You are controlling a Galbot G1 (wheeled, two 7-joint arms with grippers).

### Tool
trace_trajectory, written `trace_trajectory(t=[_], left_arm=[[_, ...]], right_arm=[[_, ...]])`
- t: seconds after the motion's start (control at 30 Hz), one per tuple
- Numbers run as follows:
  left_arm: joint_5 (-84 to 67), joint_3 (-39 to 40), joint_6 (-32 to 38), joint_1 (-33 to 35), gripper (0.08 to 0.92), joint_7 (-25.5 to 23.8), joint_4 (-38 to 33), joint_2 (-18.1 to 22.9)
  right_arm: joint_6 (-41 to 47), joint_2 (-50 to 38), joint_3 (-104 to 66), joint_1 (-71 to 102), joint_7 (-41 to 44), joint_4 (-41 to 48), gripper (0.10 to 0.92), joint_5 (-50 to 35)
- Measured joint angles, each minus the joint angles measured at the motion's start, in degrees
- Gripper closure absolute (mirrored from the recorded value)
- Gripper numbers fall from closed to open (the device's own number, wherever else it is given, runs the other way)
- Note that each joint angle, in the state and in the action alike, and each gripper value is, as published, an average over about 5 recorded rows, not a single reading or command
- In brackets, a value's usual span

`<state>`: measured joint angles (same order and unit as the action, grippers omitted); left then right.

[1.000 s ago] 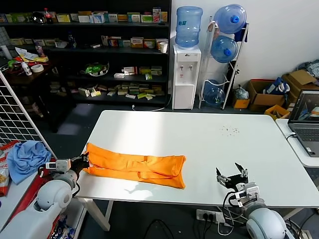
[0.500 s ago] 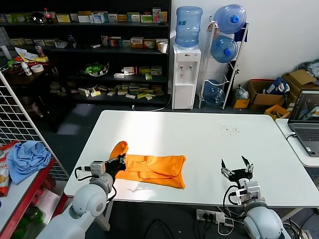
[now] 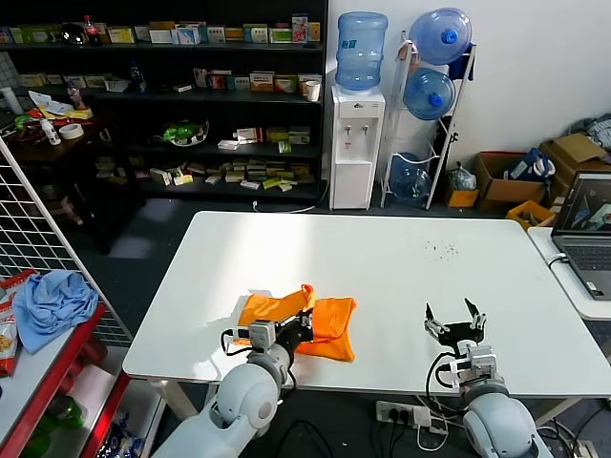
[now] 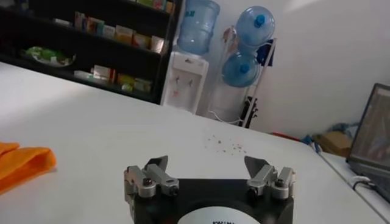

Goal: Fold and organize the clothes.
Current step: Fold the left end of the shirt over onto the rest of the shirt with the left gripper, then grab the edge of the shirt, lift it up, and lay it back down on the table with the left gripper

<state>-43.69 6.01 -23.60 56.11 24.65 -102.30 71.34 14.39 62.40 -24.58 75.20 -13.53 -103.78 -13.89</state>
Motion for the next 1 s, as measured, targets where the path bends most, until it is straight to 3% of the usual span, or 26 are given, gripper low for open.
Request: trace_trajectory(t=[0.13,0.3,0.53,0.8,1.0], left_arm=[[0.2,1.9,0.8,0.1,0.797,-0.6,0.9,2.3],[0.3,2.8,3.9,-0.1,0.650,-1.0,2.1,4.6],[-1.6,1.5,8.9,0.8,0.451,-0.7,0.8,4.8],[-3.1,-2.4,10.9,3.6,0.226,-1.9,-2.2,-1.0],[-3.5,-5.8,9.5,5.3,0.178,-4.3,-2.3,-7.1]], right_arm=[[0.1,0.3,0.3,-0.4,0.0,0.1,0.203,0.1],[0.4,0.4,0.8,-0.5,-0.1,0.0,0.203,0.2],[0.6,0.5,1.4,-0.4,0.0,-0.3,0.203,0.4],[0.8,-0.2,1.4,0.1,0.5,-0.8,0.203,0.3],[0.4,-1.0,1.1,0.7,1.6,-0.4,0.203,0.1]])
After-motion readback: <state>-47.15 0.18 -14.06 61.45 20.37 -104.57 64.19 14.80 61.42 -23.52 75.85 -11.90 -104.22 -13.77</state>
